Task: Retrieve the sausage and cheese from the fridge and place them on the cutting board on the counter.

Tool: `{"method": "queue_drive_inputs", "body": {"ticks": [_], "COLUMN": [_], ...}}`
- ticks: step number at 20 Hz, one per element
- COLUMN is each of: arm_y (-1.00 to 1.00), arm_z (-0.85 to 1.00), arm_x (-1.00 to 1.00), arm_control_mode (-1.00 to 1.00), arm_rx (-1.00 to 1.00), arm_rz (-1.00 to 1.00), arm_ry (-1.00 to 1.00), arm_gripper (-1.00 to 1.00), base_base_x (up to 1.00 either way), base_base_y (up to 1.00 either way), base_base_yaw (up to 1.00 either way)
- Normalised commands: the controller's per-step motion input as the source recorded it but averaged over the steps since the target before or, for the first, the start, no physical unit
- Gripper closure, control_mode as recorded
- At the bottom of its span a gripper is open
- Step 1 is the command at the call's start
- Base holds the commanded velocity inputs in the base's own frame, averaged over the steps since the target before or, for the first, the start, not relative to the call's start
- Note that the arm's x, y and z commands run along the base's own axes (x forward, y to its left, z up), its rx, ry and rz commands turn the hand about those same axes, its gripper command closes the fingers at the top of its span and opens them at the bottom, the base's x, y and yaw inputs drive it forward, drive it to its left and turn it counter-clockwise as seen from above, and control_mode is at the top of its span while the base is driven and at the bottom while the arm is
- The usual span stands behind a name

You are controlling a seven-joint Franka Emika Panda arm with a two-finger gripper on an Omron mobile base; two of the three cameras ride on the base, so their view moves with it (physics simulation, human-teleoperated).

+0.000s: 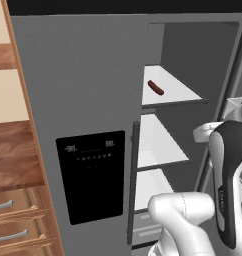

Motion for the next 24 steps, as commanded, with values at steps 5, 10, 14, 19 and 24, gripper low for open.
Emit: {"method": "queue_drive_inputs", "body": {"ticks": [5, 10, 14, 19, 24], "arm_y": [0.33, 0.46, 0.49, 0.11, 0.00], "arm_z": [0.37, 0.37, 0.13, -0.14, -0.45], "arm_x": [-0.92, -0.08, 0.02, 0.14, 0.37], "arm_control_mode": [-1.00, -1.00, -1.00, -1.00, -1.00], "arm_rx": [-0.01, 0.00, 0.00, 0.00, 0.02], "arm_rz": [0.00, 0.00, 0.00, 0.01, 0.05], "arm_ry": [0.01, 0.03, 0.00, 0.00, -0.05], "arm_gripper": [1.00, 1.00, 1.00, 1.00, 1.00], "base_base_x": [0.00, 0.00, 0.00, 0.00, 0.00], "base_base_y": [0.00, 0.00, 0.00, 0.00, 0.00], "base_base_yaw": [0.00, 0.00, 0.00, 0.00, 0.00]}}
